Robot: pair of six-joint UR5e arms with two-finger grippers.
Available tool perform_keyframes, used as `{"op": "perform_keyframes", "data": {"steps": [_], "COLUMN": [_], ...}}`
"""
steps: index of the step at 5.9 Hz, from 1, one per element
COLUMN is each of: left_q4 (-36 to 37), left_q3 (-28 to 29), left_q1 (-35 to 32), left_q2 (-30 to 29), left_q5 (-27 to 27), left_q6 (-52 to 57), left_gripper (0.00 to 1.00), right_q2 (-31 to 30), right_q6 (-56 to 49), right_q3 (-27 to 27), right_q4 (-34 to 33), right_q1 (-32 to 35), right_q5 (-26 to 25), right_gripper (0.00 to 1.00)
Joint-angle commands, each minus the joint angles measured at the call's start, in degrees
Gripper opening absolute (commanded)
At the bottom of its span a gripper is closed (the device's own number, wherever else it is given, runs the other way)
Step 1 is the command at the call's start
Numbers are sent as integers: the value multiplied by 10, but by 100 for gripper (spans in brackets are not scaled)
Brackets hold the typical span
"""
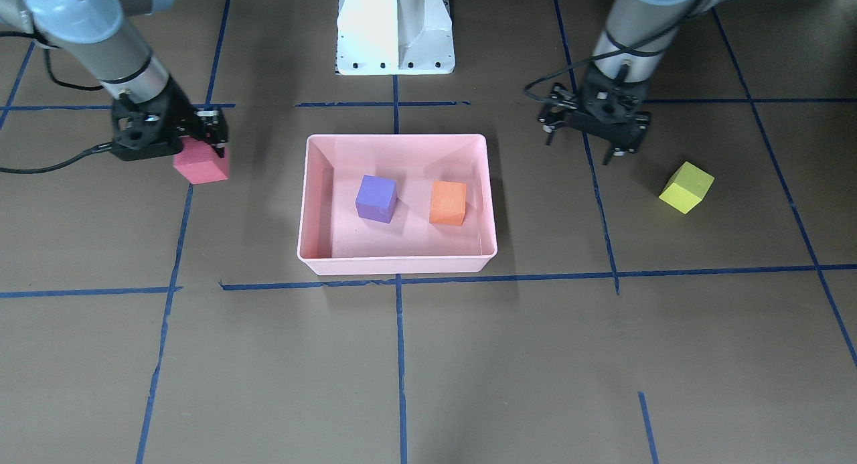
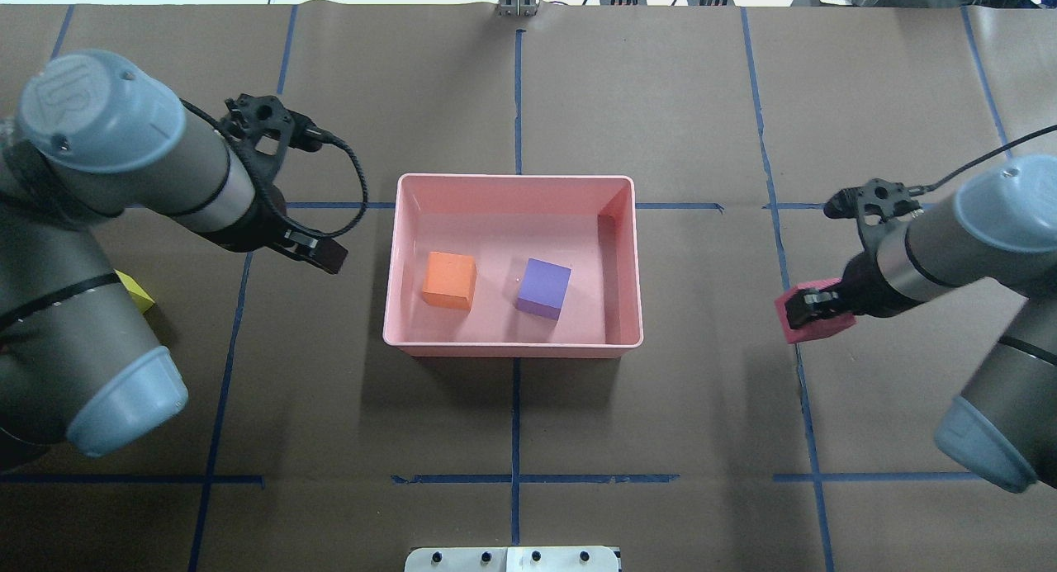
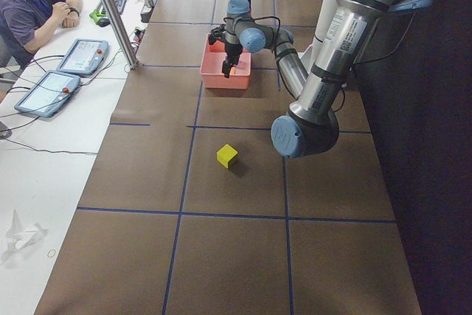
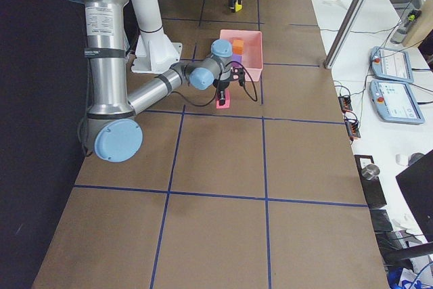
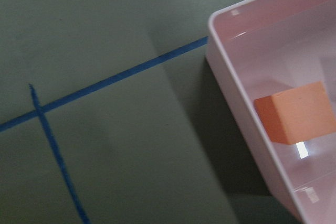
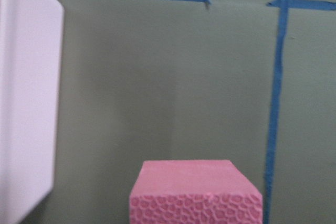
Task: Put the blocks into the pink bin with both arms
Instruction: 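Grasp the pink cube with the right gripper while the left gripper withdraws, then carry the pink cube into the bin and release it with the right gripper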
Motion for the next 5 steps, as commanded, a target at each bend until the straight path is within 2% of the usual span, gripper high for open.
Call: {"op": "perform_keyframes", "data": {"steps": [1, 2, 3, 4, 5], "left_q4": [-27, -86, -96, -97, -102], "left_q3": [0, 8, 8, 8, 9], "left_q1": [-51, -77, -90, -99, -99], "left_q2": [72, 114, 134, 157, 164], "left_q5": [-28, -47, -67, -79, -79], "left_q6": [91, 126, 140, 175, 177], "left_gripper": [100, 100, 100, 100, 100], "right_q2": [152, 204, 240, 257, 259], "right_q6": [89, 134, 182, 246, 250], "right_q3": [-45, -81, -113, -128, -123], "right_q4": [-101, -101, -100, -98, -99], "right_q1": [-20, -38, -60, -93, -99], "right_q5": [-3, -6, -22, -70, -98], "right_gripper": [30, 32, 43, 99, 100]}}
